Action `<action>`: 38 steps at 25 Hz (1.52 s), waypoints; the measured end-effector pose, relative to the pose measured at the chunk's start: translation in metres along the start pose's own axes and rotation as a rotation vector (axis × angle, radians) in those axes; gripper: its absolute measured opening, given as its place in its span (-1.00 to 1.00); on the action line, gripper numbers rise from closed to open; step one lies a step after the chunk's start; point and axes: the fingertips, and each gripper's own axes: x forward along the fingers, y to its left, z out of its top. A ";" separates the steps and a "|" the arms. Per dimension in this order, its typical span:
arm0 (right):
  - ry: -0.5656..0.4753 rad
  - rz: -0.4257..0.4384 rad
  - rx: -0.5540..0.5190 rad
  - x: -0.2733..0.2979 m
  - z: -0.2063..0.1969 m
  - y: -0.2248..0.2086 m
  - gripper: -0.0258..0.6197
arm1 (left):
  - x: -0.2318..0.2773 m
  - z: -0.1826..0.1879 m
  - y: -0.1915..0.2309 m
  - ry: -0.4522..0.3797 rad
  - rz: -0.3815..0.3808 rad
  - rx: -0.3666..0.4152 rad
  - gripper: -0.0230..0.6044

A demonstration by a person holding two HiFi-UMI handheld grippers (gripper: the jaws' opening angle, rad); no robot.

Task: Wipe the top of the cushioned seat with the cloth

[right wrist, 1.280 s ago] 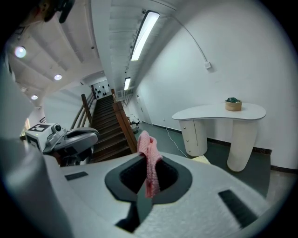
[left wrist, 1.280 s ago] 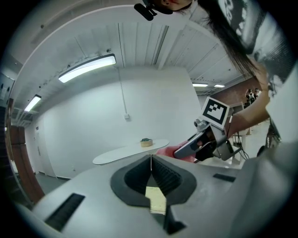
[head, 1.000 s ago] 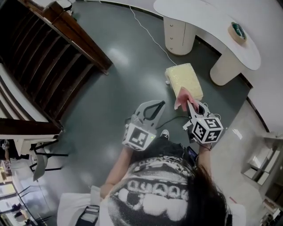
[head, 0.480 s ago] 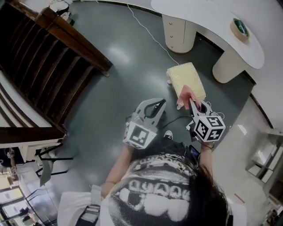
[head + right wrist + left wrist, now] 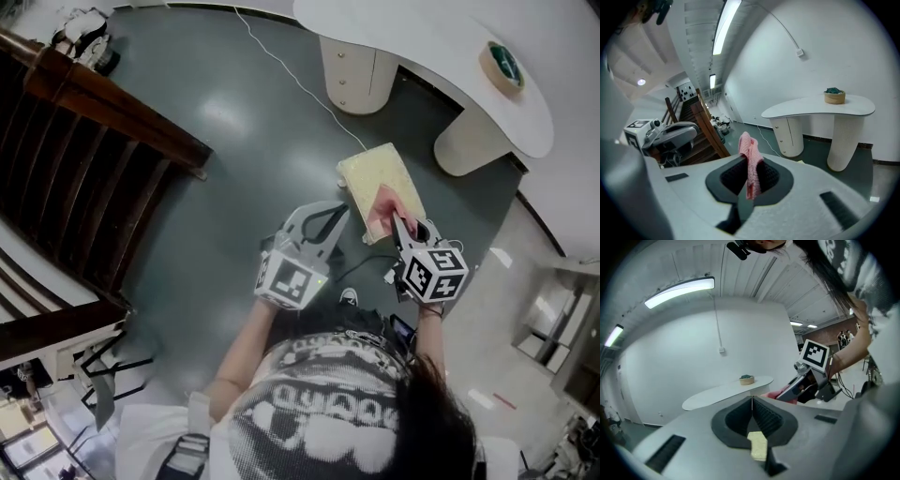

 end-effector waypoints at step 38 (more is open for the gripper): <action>0.494 0.038 -0.188 0.352 -0.142 -0.200 -0.89 | 0.175 -0.231 0.109 0.096 -0.170 0.187 -0.91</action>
